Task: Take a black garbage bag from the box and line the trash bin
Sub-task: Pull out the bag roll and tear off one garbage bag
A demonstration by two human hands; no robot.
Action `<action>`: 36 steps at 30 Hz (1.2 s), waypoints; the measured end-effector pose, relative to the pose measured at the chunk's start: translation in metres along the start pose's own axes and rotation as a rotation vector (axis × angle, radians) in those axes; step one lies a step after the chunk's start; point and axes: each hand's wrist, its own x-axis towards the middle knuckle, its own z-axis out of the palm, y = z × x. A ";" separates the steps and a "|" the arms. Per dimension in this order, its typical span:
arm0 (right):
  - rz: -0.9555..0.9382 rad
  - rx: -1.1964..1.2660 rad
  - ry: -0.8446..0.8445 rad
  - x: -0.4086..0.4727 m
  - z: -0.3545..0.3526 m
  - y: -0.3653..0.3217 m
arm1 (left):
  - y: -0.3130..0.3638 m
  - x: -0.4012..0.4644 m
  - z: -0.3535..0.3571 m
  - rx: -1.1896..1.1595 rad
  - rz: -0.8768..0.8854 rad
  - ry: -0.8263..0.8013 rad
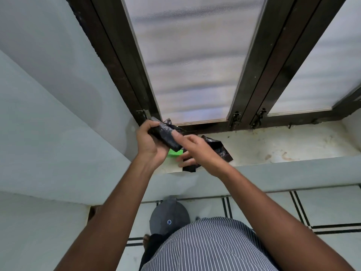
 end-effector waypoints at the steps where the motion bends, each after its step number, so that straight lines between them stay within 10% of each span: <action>1: 0.006 0.090 -0.059 0.000 0.001 0.003 | -0.002 -0.003 0.001 0.040 0.003 -0.017; 24: -0.057 0.360 -0.049 0.012 -0.014 0.010 | 0.024 -0.031 -0.009 0.866 -0.097 -0.207; 36: -0.043 0.470 -0.091 0.010 -0.015 0.017 | 0.028 -0.021 0.004 1.249 0.241 -0.043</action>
